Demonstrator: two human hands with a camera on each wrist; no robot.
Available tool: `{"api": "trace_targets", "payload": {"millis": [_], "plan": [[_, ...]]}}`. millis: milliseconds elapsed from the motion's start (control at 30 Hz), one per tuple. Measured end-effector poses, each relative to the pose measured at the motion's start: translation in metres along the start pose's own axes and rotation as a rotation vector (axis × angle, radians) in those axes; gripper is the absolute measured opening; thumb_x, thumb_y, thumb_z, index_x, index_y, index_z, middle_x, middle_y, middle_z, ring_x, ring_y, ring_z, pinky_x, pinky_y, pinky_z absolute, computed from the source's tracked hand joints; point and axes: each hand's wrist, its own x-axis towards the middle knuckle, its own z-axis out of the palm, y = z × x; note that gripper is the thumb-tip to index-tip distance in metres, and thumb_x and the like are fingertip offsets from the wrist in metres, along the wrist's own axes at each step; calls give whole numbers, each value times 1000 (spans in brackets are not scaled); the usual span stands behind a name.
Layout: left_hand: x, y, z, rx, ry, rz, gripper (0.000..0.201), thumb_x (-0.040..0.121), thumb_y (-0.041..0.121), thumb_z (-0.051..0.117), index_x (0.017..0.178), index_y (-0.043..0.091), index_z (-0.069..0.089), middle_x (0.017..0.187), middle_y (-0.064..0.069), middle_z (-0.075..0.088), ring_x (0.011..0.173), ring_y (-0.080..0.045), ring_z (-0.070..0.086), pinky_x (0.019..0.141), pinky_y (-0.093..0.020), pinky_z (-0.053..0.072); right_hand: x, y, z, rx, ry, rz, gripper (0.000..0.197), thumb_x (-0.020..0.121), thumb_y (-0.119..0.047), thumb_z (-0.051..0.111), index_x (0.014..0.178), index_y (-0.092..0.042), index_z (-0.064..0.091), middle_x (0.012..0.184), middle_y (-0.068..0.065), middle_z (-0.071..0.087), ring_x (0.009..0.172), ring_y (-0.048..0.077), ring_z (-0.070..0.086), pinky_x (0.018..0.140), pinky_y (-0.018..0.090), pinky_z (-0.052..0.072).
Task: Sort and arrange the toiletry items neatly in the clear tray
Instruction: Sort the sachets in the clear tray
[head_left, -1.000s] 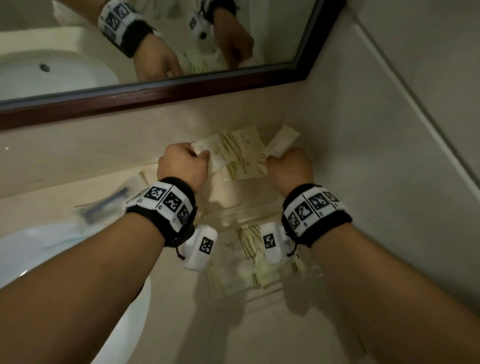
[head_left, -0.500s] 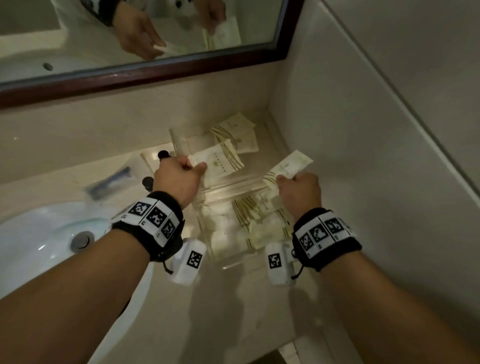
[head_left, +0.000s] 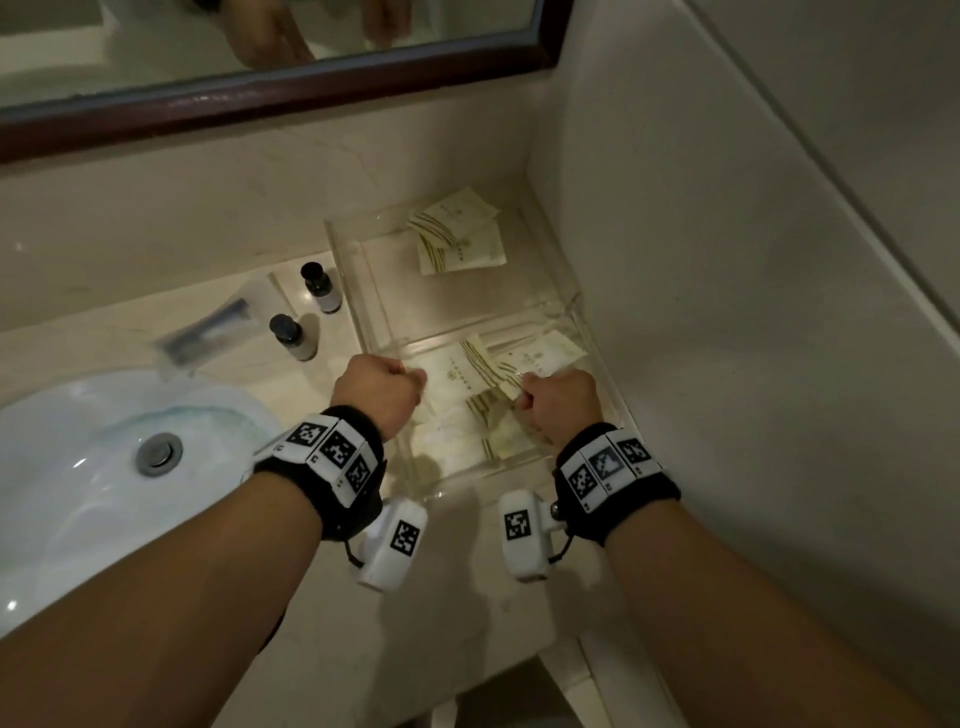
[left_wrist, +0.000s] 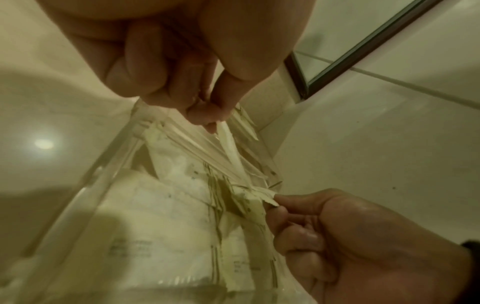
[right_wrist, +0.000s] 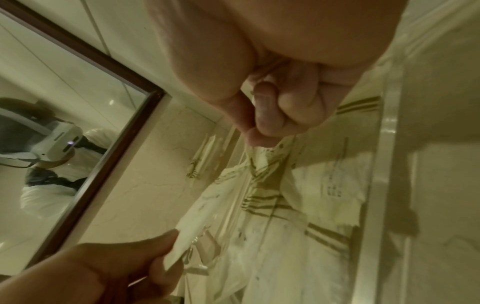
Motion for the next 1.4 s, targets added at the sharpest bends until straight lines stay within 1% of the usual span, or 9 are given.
{"api": "trace_targets", "payload": {"millis": [200,367,433,533,667,800,967,1167,1400], "plan": [[12,-8,3,278,52,-39,28,89,35,60,90,9,71,96,-14,70,91,-35,64,74,-32,47,5,6,2,-48,60,28,40,93,-22,62,56,-9,62,53,-1,64,50,14,57,63,27,50],[16,-11,5,460,109,-52,36,87,49,62,98,15,69,100,-12,69,86,-34,65,75,-37,54,6,14,5,-107,24,21,39,92,-27,63,57,-9,68,50,-3,67,62,17,69,84,29,56],[15,-10,4,512,140,-47,40,85,57,63,94,18,69,97,-10,69,84,-33,65,77,-40,57,7,14,5,-109,1,28,39,91,-30,64,60,-8,68,51,-2,68,60,19,69,82,33,58],[11,-2,-1,592,158,-10,50,80,69,61,93,21,67,94,-9,69,84,-34,65,76,-40,56,7,8,2,-84,1,33,39,92,-35,64,67,-6,68,54,1,67,47,14,60,65,30,56],[6,18,-12,555,151,55,52,84,68,60,99,19,66,95,-8,66,89,-34,64,77,-40,55,12,-14,0,-78,23,-3,45,90,-40,65,57,-9,66,44,-2,61,41,14,54,59,29,48],[11,42,-23,396,154,95,50,85,65,61,107,21,67,89,-4,62,94,-30,66,83,-41,56,18,-45,-1,-65,40,-59,36,88,-37,68,73,-4,71,56,-1,64,36,7,51,46,21,43],[35,75,-31,300,186,155,38,72,70,60,91,37,63,90,-1,74,87,-27,69,82,-41,58,39,-82,2,-125,75,-120,38,81,-33,67,87,4,74,81,14,75,62,22,63,63,31,55],[69,115,-24,353,206,260,17,79,54,65,87,39,62,102,5,72,92,-23,67,84,-39,57,67,-109,8,-105,73,-111,28,80,-26,67,85,2,72,84,14,76,66,24,66,62,33,56],[99,126,-15,490,202,344,33,80,40,72,110,26,69,114,-5,67,102,-30,63,86,-40,55,89,-119,21,-135,46,-33,42,70,-37,68,93,-2,71,86,11,74,69,25,69,52,20,44]]}}
